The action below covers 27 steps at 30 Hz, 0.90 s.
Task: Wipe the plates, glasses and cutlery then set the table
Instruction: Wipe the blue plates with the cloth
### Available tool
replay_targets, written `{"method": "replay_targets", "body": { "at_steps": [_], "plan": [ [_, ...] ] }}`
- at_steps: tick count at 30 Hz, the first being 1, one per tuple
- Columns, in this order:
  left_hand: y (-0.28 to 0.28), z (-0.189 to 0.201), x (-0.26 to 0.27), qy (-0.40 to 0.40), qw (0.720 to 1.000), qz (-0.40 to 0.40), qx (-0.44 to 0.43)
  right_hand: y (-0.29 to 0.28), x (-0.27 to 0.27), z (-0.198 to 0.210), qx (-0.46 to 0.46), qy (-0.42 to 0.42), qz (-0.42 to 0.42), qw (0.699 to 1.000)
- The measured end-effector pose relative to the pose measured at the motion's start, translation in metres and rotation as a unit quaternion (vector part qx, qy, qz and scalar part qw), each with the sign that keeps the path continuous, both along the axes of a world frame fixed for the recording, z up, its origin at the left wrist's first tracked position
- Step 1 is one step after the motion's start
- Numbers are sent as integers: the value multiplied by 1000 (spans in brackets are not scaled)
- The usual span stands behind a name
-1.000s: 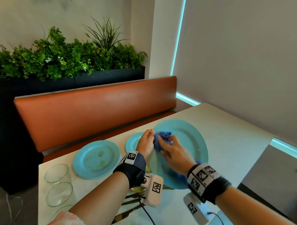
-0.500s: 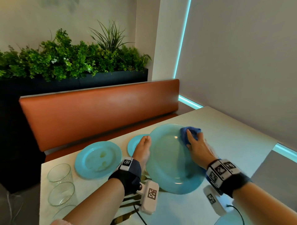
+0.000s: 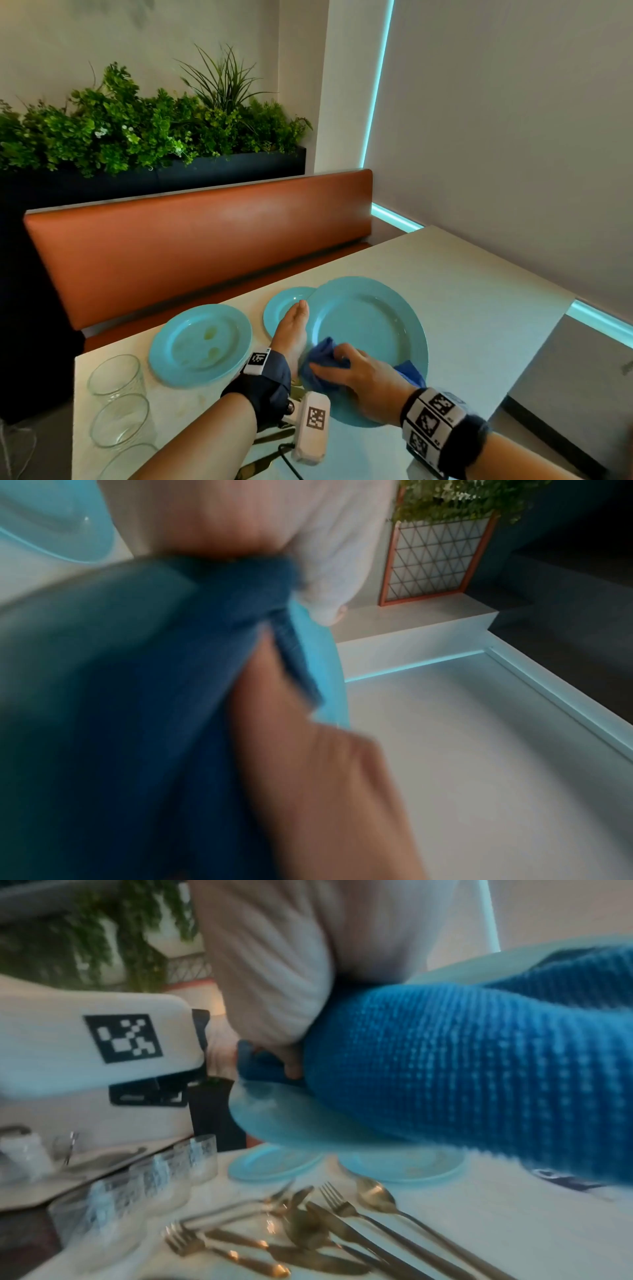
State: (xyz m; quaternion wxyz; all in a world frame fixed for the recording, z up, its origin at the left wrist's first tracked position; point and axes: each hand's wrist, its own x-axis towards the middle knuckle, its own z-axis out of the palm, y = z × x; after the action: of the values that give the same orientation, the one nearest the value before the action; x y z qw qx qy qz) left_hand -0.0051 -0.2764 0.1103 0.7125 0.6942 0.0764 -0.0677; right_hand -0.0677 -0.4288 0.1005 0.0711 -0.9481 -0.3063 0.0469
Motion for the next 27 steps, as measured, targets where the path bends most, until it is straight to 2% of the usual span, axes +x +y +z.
{"method": "replay_targets", "body": {
  "at_steps": [3, 6, 9, 12, 14, 17, 21, 24, 27],
  "plan": [
    [2, 1, 4, -14, 1000, 10, 16, -34, -6, 3, -69, 38, 9, 997],
    [2, 1, 5, -21, 999, -3, 37, -70, 0, 8, -87, 58, -82, 991],
    [-3, 4, -2, -35, 997, -26, 64, -87, 11, 17, -74, 13, -188, 979],
    [-13, 2, -12, -44, 996, -49, 67, -80, 27, 17, 19, -51, -284, 957],
    [-21, 0, -18, -43, 995, -69, 58, -61, 31, 12, 101, -69, -308, 944],
    [-30, -4, -23, -46, 992, -91, 70, -30, 20, -2, 136, -39, -282, 949],
    [-29, -19, -15, -11, 996, -89, 30, 0, -7, -20, 133, -20, -169, 976],
    [-31, -34, -14, 3, 996, -79, 40, -3, -18, -24, 144, 44, -140, 979],
    [-38, -46, -14, 22, 999, -46, 20, -17, -26, -24, 98, 67, -87, 989]
  ]
}}
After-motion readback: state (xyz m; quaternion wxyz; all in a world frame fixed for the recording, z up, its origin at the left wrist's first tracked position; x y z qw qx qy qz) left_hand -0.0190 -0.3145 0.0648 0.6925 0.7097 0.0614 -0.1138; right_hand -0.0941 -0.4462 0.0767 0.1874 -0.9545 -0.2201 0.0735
